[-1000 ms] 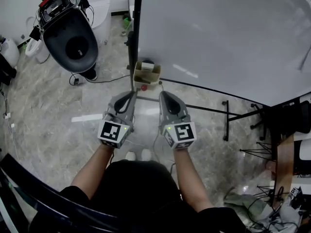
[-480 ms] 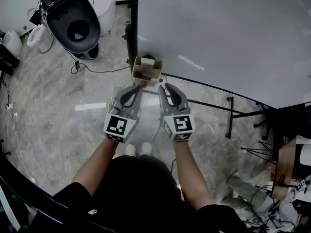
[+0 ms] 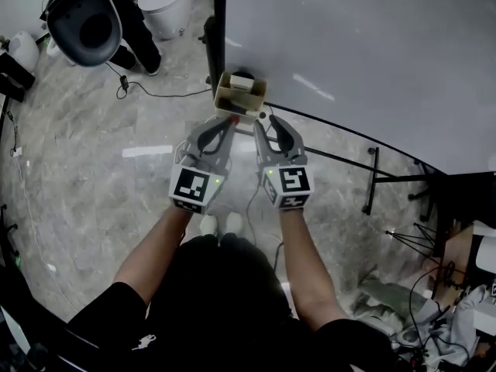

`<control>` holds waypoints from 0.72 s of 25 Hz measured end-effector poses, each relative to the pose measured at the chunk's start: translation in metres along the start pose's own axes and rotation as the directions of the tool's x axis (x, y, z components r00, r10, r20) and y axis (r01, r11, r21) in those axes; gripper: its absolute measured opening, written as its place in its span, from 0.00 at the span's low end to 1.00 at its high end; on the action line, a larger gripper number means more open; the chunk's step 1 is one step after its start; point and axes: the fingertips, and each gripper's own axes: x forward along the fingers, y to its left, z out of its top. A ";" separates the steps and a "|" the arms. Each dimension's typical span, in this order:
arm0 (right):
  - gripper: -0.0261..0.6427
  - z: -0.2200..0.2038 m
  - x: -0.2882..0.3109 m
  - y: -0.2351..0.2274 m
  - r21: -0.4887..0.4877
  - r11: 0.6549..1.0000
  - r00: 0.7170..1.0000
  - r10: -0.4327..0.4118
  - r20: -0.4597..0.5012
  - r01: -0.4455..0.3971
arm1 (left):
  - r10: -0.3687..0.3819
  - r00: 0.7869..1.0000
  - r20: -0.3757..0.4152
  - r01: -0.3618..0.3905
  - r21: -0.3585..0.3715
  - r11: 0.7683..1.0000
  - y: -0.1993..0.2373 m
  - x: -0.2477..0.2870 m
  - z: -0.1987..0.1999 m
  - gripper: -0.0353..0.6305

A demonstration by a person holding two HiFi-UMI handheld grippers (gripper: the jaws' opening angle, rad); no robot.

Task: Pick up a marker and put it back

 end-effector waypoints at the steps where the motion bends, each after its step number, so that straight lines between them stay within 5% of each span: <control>1: 0.25 -0.001 0.002 0.000 -0.002 1.000 1.000 0.004 -0.001 -0.004 | 0.002 1.000 0.001 -0.002 0.002 1.000 0.000 -0.001 0.000 0.06; 18: 0.23 -0.014 0.025 -0.002 0.033 0.999 0.999 0.027 -0.024 -0.026 | 0.036 0.999 -0.009 -0.036 -0.006 0.999 0.005 -0.006 -0.005 0.06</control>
